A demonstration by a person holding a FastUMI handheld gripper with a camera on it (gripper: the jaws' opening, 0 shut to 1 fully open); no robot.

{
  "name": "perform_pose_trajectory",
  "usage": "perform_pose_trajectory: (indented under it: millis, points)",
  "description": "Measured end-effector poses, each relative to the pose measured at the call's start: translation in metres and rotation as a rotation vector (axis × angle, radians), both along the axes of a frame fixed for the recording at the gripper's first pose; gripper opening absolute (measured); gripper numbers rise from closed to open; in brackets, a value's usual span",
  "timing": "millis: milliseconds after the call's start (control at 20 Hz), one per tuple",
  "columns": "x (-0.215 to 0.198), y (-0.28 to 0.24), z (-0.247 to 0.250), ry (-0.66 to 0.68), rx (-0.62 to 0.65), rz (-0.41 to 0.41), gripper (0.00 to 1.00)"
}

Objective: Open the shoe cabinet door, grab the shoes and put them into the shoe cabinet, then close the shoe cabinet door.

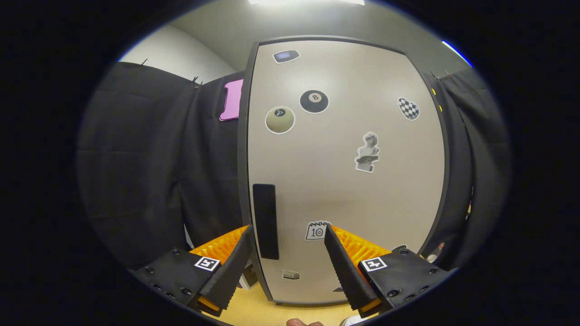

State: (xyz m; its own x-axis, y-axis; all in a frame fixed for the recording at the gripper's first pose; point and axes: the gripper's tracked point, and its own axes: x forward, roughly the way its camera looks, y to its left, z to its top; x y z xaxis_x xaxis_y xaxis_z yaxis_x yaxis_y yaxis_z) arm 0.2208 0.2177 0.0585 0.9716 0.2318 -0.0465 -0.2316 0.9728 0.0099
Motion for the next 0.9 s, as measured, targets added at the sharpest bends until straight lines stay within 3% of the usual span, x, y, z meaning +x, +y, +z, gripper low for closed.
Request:
perform_pose_trajectory:
  millis: [550,800,900]
  points:
    - [0.051,0.028,-0.024,0.080,0.030,-0.045,0.95]
    - [0.051,0.038,-0.022,0.080,0.014,-0.024,0.48]
    - [0.050,0.037,-0.021,0.090,0.012,-0.021,0.37]
